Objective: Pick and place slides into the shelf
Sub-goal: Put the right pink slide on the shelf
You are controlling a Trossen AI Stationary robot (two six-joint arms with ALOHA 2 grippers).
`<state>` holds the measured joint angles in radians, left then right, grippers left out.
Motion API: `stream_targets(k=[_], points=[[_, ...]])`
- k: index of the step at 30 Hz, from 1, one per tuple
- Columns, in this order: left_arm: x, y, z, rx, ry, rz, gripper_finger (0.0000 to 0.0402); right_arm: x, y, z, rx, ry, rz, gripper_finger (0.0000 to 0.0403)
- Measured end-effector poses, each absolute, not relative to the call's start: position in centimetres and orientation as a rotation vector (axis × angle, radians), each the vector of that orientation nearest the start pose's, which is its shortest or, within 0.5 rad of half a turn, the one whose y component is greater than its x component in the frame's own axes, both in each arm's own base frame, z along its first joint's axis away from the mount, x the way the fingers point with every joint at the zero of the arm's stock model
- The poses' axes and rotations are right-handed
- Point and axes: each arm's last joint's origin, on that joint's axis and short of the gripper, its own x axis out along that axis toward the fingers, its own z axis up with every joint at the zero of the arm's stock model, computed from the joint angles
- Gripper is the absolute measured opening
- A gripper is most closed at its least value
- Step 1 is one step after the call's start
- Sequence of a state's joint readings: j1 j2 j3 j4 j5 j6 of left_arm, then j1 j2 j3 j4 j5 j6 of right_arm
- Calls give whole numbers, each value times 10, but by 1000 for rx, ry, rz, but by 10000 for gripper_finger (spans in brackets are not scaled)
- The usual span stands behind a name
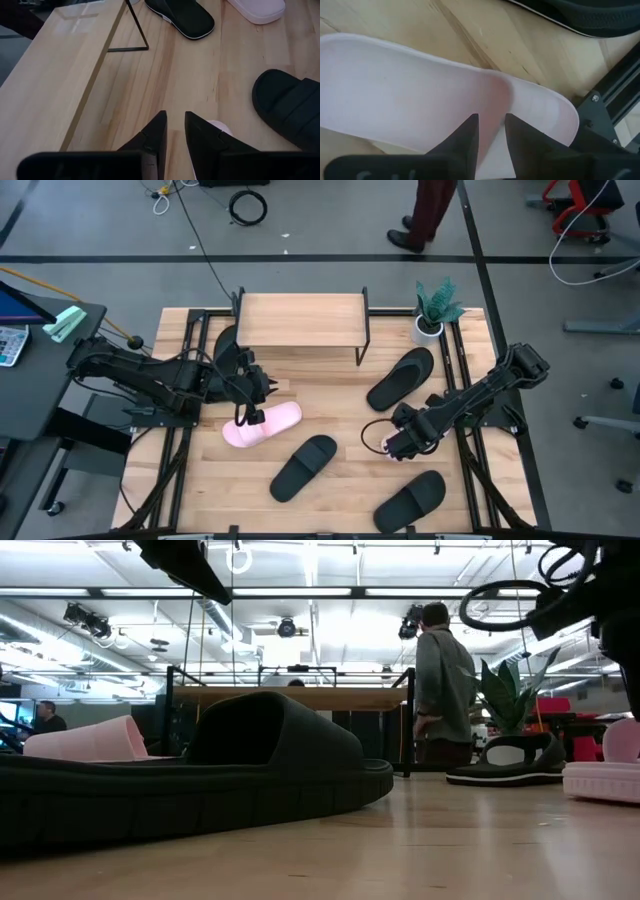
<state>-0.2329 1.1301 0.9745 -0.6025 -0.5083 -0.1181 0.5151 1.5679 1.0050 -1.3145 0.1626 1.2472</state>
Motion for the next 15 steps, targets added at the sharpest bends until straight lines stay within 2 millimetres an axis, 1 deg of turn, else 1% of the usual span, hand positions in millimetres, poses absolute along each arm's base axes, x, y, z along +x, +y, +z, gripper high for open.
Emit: stream_targets(k=[7, 11, 15], points=[[223, -39, 300, 164, 691, 303, 78, 193, 115, 193, 229, 1572, -920, 103], [224, -39, 300, 164, 691, 303, 73, 190, 119, 192, 223, 1522, -956, 103], [224, -39, 300, 164, 691, 303, 72, 184, 119, 185, 238, 1491, -1013, 103]])
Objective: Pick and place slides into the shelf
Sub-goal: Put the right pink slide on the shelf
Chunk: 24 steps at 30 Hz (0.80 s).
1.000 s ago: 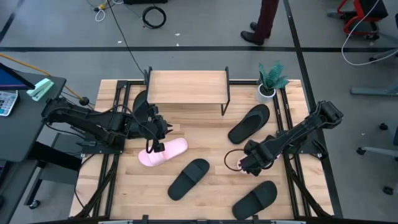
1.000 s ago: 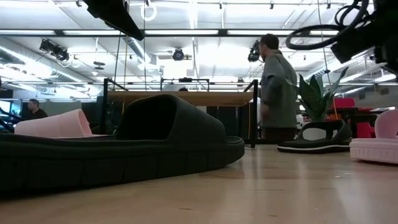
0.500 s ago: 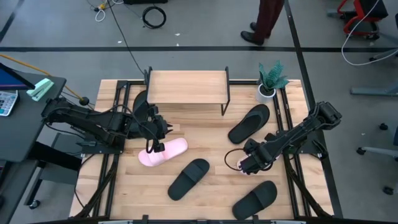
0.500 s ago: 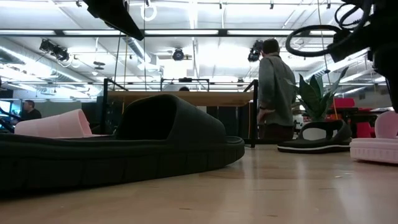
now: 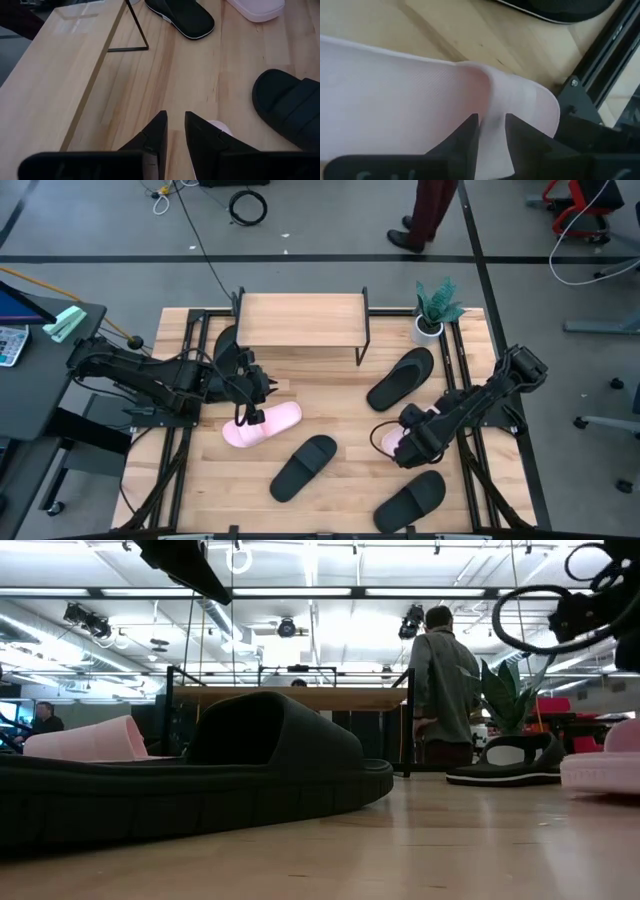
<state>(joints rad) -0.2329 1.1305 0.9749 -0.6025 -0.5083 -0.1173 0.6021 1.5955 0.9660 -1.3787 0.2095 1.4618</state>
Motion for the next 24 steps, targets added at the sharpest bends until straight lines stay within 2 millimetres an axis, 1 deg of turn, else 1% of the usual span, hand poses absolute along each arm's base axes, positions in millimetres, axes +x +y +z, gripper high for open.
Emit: stream_targets(k=[5, 10, 13, 17, 23, 24], points=[[224, -39, 300, 164, 691, 303, 77, 180, 119, 175, 274, 1488, -1032, 103], [224, -39, 300, 164, 691, 302, 74, 179, 119, 176, 313, 1473, -1069, 103], [224, -39, 300, 164, 691, 303, 70, 178, 119, 177, 305, 1479, -1077, 99], [224, -39, 300, 163, 690, 303, 69, 174, 116, 179, 261, 1501, -1114, 75], [224, -39, 300, 162, 690, 303, 75, 172, 114, 181, 236, 1518, -1135, 17], [224, -39, 300, 162, 690, 303, 75, 172, 114, 181, 236, 1518, -1135, 13]])
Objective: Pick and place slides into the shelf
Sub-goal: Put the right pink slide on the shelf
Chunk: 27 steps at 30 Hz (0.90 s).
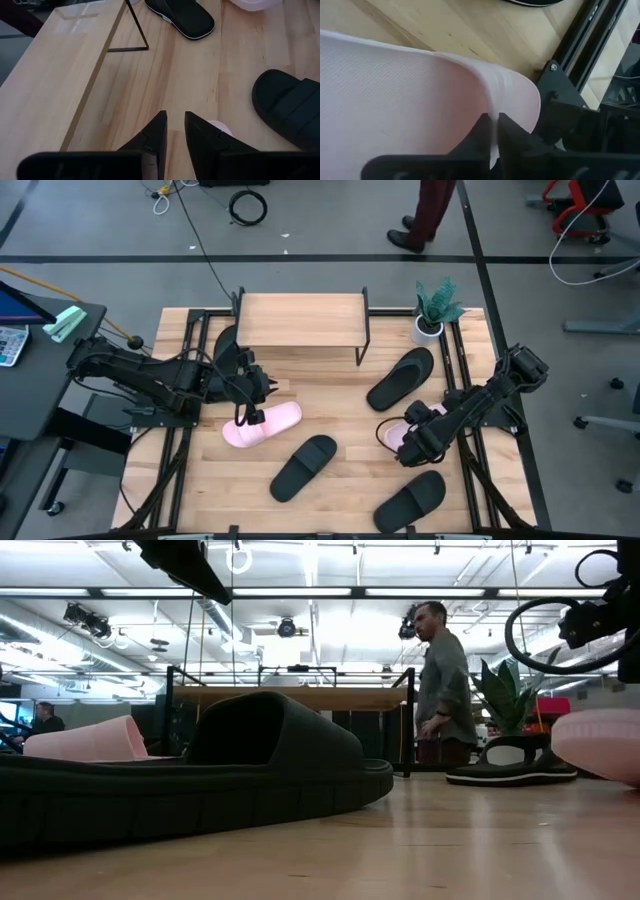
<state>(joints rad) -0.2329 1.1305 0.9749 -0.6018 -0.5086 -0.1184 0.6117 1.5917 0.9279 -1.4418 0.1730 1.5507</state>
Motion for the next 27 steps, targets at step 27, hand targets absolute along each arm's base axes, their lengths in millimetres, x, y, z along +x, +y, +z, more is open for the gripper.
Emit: stream_targets(k=[27], points=[[227, -41, 305, 139, 624, 294, 53, 247, 160, 291, 124, 800, -639, 11]])
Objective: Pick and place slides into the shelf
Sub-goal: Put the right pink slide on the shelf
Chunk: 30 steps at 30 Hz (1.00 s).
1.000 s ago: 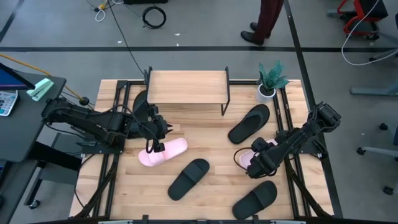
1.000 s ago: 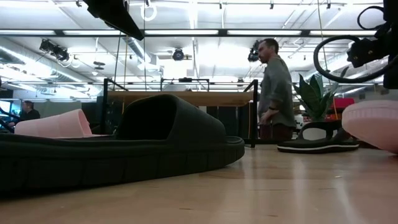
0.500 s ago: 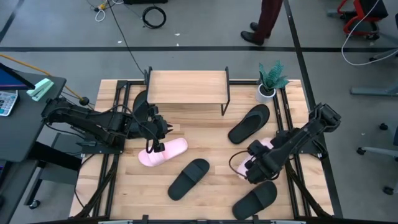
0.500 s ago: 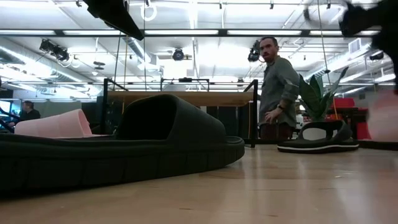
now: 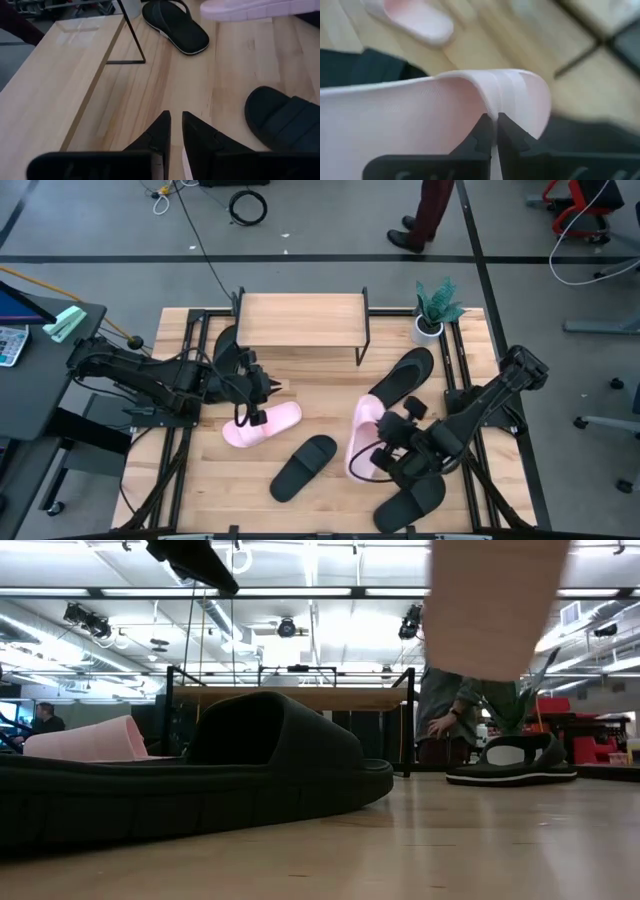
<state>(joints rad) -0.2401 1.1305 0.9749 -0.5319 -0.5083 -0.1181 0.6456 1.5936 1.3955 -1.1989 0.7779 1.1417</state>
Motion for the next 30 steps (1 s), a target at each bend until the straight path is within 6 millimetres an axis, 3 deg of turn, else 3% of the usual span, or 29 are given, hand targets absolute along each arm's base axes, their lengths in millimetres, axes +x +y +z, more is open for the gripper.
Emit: stream_targets(k=[3, 8, 17, 25, 30], points=[[228, -41, 305, 141, 614, 292, 55, 261, 148, 300, -1, 735, -645, 11], [230, -42, 308, 130, 581, 291, 50, 285, 107, 312, -256, 707, -754, 11], [233, -42, 313, 155, 532, 277, 48, 327, -1, 328, -523, 827, -892, 9], [233, -42, 313, 156, 528, 276, 44, 331, -92, 337, -531, 885, -864, 9], [233, -42, 313, 156, 528, 277, 48, 321, -131, 337, -483, 902, -820, 9]])
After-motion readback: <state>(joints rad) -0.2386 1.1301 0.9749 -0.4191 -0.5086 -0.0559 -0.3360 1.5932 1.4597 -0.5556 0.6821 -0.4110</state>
